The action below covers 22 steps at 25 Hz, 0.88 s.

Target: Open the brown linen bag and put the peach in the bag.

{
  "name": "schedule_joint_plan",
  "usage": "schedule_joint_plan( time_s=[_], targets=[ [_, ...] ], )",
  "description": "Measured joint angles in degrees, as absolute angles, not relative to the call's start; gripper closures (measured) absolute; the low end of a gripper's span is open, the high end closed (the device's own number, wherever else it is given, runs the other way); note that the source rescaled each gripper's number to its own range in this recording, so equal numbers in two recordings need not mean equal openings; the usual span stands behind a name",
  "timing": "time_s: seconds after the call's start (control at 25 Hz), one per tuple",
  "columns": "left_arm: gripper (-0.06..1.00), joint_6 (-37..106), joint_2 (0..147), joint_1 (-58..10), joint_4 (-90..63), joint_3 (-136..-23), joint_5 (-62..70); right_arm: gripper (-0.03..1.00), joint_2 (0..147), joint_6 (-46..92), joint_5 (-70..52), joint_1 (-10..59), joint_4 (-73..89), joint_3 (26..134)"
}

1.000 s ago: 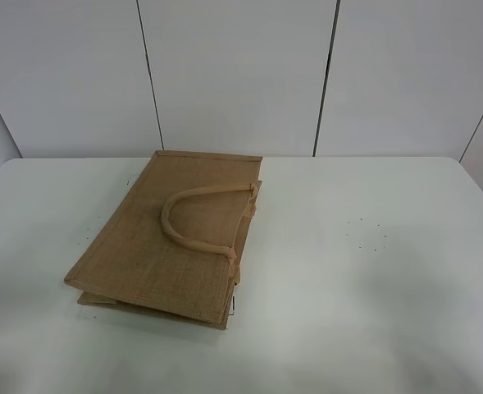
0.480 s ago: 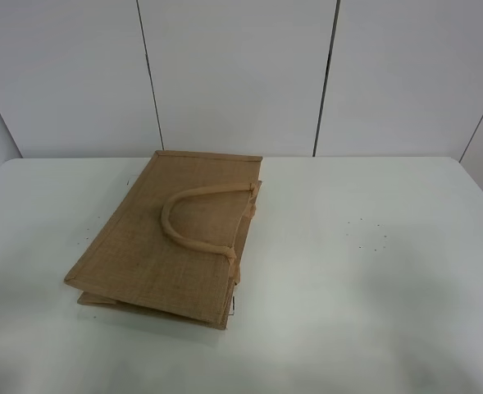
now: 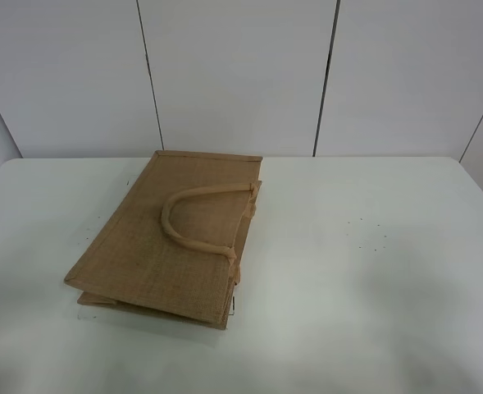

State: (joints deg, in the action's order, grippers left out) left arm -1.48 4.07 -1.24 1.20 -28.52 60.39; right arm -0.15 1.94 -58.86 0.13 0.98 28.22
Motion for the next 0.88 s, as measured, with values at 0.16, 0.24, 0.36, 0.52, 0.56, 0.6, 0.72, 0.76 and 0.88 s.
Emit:
schedule_joint_plan(
  time_s=[0.16, 0.24, 0.36, 0.52, 0.56, 0.6, 0.72, 0.76, 0.88],
  targets=[
    [-0.05, -1.48, 0.69, -1.35, 1.2, -28.41, 60.44, -0.03, -0.15, 1.94, -58.86, 0.13, 0.98, 28.22],
    [-0.05, -1.48, -0.17, -1.35, 1.2, -28.41, 60.44, -0.03, -0.15, 1.94, -58.86, 0.13, 0.98, 28.22],
    [-0.05, -1.48, -0.28, -1.35, 1.2, -28.41, 60.44, -0.03, -0.15, 1.94, -58.86, 0.13, 0.98, 28.22],
    [-0.05, -1.48, -0.28, -1.35, 1.2, -28.41, 60.44, -0.03, -0.15, 1.94, -58.86, 0.13, 0.98, 28.22],
    [-0.05, -1.48, -0.28, -1.35, 1.2, -28.41, 60.44, -0.03, -0.15, 1.94, -58.86, 0.13, 0.98, 28.22],
    [-0.05, -1.48, -0.28, -1.35, 1.2, -28.41, 60.44, -0.03, -0.15, 1.94, -58.86, 0.13, 0.98, 28.22],
    [-0.05, -1.48, -0.28, -1.35, 1.2, -28.41, 60.44, -0.03, -0.15, 1.94, -58.86, 0.13, 0.98, 28.22],
    [-0.05, -1.48, -0.28, -1.35, 1.2, -28.41, 60.44, -0.03, -0.15, 1.94, -58.86, 0.13, 0.98, 28.22],
    [-0.05, -1.48, -0.28, -1.35, 1.2, -28.41, 60.44, -0.03, -0.15, 1.94, -58.86, 0.13, 0.98, 28.22]
  ],
)
